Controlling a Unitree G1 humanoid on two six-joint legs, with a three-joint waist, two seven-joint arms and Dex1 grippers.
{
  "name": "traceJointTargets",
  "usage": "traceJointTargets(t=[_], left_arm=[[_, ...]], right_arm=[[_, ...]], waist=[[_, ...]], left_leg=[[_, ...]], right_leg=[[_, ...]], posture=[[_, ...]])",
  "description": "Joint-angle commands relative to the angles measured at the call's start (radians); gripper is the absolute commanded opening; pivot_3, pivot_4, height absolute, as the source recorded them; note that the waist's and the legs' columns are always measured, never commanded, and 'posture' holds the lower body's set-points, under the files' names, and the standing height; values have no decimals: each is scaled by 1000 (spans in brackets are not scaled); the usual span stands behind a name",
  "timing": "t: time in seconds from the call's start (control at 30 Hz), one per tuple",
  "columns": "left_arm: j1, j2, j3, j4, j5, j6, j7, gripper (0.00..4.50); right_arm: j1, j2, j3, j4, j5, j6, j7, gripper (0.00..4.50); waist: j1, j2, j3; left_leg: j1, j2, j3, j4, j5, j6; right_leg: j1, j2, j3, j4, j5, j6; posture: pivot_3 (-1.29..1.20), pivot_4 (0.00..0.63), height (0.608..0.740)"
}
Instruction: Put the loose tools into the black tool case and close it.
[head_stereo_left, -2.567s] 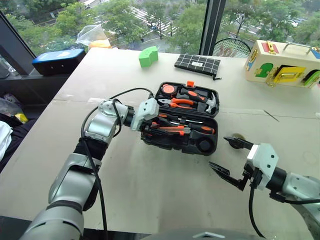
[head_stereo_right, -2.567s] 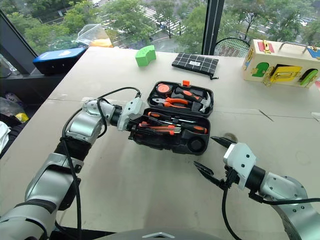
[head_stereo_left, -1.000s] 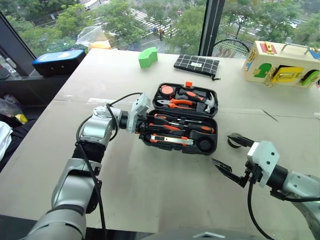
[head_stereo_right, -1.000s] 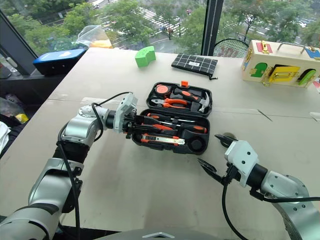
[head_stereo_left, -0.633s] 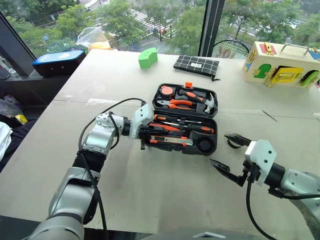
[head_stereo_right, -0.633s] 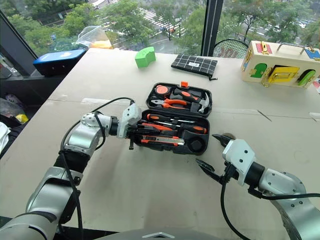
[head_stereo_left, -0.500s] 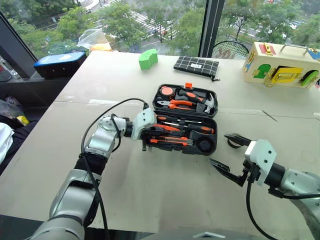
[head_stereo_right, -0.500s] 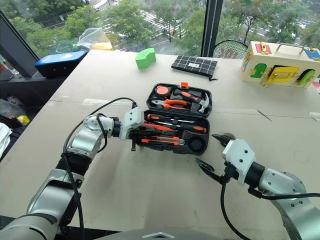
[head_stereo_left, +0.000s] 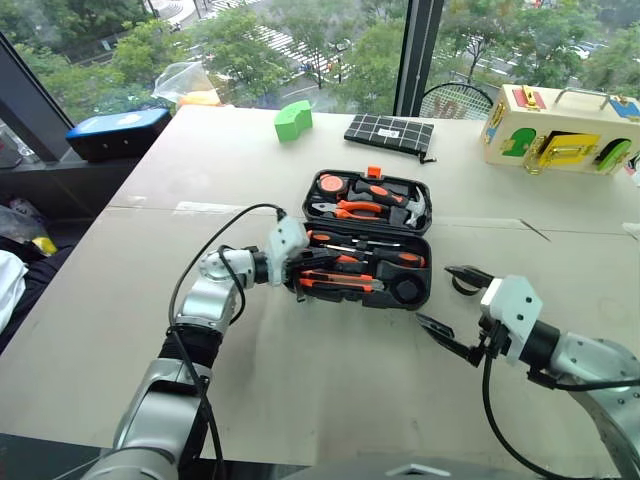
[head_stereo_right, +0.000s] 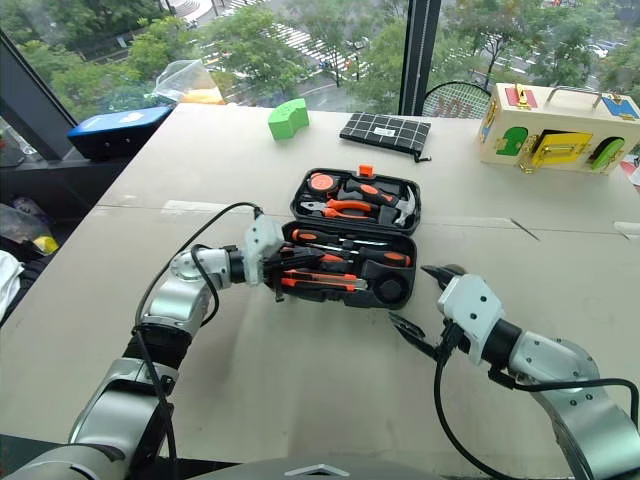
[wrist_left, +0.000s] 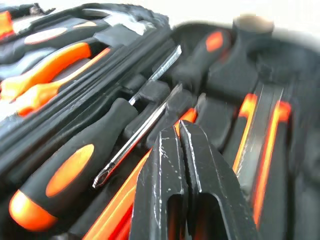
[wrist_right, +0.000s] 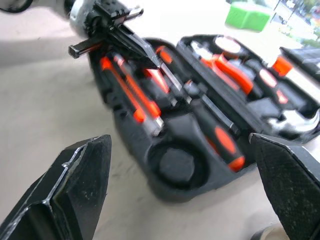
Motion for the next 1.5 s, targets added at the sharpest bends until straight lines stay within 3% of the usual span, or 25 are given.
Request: traceJointTargets(t=[0.03,0.13,0.2,0.23,0.27,0.3,0.33,0.43,0.93,1.13,1.5], left_arm=[[-18,5,78,-118,-89,164,87,31],[6,-4,100,-190,-125,236,125,834],[38,-5,109,-247,-141,277,155,1640],[50,-5,111,-269,-149,293,166,2266],[62,-4,113,-290,-157,306,172,2311],[73,0,115,-311,-168,318,172,2683],[97,17,118,-353,-199,346,148,3358],[141,58,118,-421,-243,390,111,4457],[211,75,126,-479,-273,411,149,4457],[246,133,85,-573,-335,456,37,4457],[377,191,26,-789,-342,388,-19,4457]], right_arm=[[-58,7,8,17,10,-19,9,4500],[-91,2,24,48,31,-14,47,4500],[-106,-3,28,58,35,-16,61,4500],[-110,-5,28,62,34,-17,65,4500],[-113,-7,27,67,32,-20,68,4500],[-116,-9,27,70,35,-19,75,4500],[-124,-14,27,76,39,-17,87,4500],[-141,-23,32,93,43,-19,112,4500],[-151,-58,22,102,72,-12,179,4500],[-143,-71,5,119,52,16,148,4500],[-196,-125,16,161,18,358,16,4500]], waist=[[1,0,0],[6,-1,1],[6,-1,2],[6,-1,2],[6,-1,2],[6,-1,2],[6,-2,3],[3,-1,3],[6,-2,4],[6,-2,5],[7,-2,5]], left_leg=[[-1,0,0,0,0,0],[-1,0,0,-1,0,0],[-2,0,0,-1,0,0],[-2,0,1,-1,0,0],[-2,-1,1,-1,0,0],[-2,-1,1,-1,0,0],[-2,0,1,-1,0,0],[-1,0,1,-1,0,0],[-1,-1,2,-2,0,0],[-1,-1,1,-2,0,0],[0,0,1,-5,0,0]], right_leg=[[-1,0,0,0,1,1],[-1,0,0,-1,1,1],[-1,0,0,-1,1,1],[-1,0,0,-1,1,1],[-1,-1,0,-1,1,1],[-1,-1,0,-1,1,1],[-1,-1,0,-1,1,1],[-1,-1,0,-1,-1,-2],[-2,-2,1,-2,-1,-3],[-2,-2,1,-3,-2,-3],[-2,-8,4,-6,-2,-4]], posture=[[0,150,740],[0,150,740],[0,150,740],[0,150,740],[0,150,740],[0,150,740],[0,150,740],[0,150,740],[0,150,740],[0,150,740],[0,150,740]])
